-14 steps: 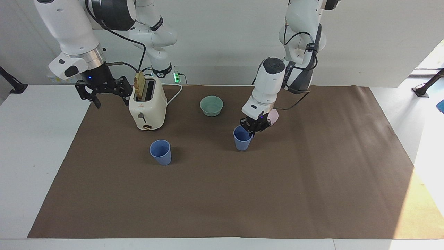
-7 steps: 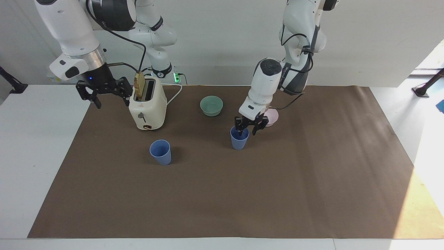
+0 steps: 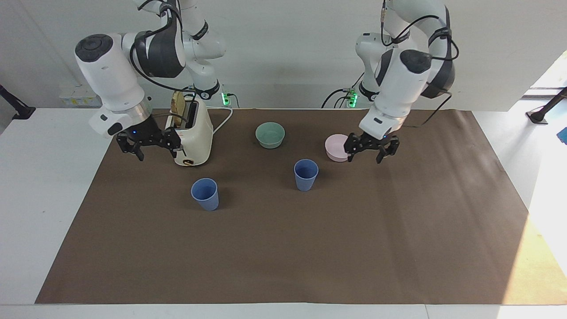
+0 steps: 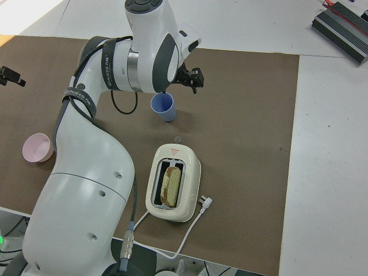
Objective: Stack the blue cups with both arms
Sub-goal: 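Set the cup down mid-table while the right gripper reaches the other cup, then grasp the second blue cup with the right gripper and lift it, then carry the held cup with the right gripper over the center cup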
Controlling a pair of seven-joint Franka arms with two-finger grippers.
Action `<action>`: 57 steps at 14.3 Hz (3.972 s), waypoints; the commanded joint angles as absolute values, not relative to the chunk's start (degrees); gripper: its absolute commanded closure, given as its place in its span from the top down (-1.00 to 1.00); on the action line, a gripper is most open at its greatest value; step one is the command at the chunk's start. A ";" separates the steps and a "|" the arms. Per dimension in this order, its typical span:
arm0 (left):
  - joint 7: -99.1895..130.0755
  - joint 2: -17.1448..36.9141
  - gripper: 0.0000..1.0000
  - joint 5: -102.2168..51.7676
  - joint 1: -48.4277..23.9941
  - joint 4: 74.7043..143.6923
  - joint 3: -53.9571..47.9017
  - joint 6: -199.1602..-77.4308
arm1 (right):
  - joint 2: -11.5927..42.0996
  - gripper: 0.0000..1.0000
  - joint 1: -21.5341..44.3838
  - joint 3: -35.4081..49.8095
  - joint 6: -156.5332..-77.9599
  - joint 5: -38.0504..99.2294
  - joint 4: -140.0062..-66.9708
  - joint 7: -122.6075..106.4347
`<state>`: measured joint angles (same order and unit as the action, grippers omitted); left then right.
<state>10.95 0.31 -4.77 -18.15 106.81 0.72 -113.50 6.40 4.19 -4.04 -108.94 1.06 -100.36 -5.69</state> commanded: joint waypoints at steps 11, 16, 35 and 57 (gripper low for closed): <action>-4.13 -0.53 1.00 -1.85 -2.81 88.15 0.44 -90.97 | 13.35 1.00 5.80 -3.43 -121.02 5.36 -105.29 -0.96; -4.39 1.40 1.00 -1.67 -2.02 88.24 0.18 -91.84 | 14.67 1.00 6.24 -3.43 -127.42 5.36 -108.71 -0.97; -10.46 0.53 1.00 -1.85 -1.23 89.12 0.18 -90.97 | 16.79 -1.00 10.10 0.96 -115.25 5.80 -94.24 12.27; -10.20 0.62 1.00 -1.85 -1.32 89.03 0.09 -90.88 | 21.00 -1.00 33.22 1.67 -116.10 -0.88 -85.95 32.61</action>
